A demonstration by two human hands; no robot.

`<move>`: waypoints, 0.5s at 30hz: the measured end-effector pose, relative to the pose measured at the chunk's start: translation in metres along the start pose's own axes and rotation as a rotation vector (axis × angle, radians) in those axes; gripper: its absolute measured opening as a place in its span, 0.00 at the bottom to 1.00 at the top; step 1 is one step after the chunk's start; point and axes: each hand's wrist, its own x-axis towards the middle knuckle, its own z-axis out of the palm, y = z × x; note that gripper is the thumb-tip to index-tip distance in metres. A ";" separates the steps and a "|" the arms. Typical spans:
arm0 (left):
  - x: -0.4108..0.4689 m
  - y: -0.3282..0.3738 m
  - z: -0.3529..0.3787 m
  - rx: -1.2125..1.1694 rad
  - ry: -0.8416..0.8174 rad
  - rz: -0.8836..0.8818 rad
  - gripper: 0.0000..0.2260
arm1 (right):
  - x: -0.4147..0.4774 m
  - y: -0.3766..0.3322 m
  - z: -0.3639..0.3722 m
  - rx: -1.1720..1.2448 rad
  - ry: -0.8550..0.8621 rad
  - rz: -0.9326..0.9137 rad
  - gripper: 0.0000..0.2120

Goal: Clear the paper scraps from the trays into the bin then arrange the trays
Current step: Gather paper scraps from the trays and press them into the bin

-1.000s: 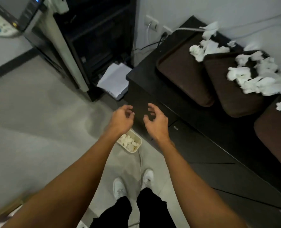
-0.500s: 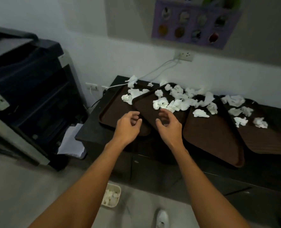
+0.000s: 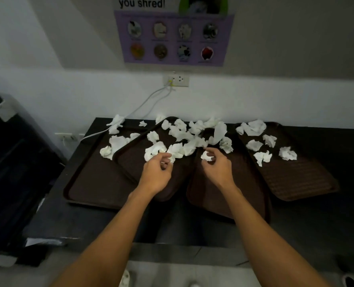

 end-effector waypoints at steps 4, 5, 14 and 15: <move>0.027 -0.002 0.031 0.021 -0.004 -0.071 0.12 | 0.045 0.038 0.001 -0.148 -0.068 0.026 0.24; 0.031 -0.004 0.038 0.026 0.002 -0.092 0.13 | 0.054 0.045 0.004 -0.182 -0.087 0.017 0.26; 0.054 -0.032 0.073 0.127 0.071 -0.225 0.15 | 0.097 0.074 0.020 -0.429 -0.232 -0.092 0.25; 0.056 -0.035 0.076 0.141 0.079 -0.228 0.15 | 0.097 0.075 0.021 -0.421 -0.233 -0.102 0.23</move>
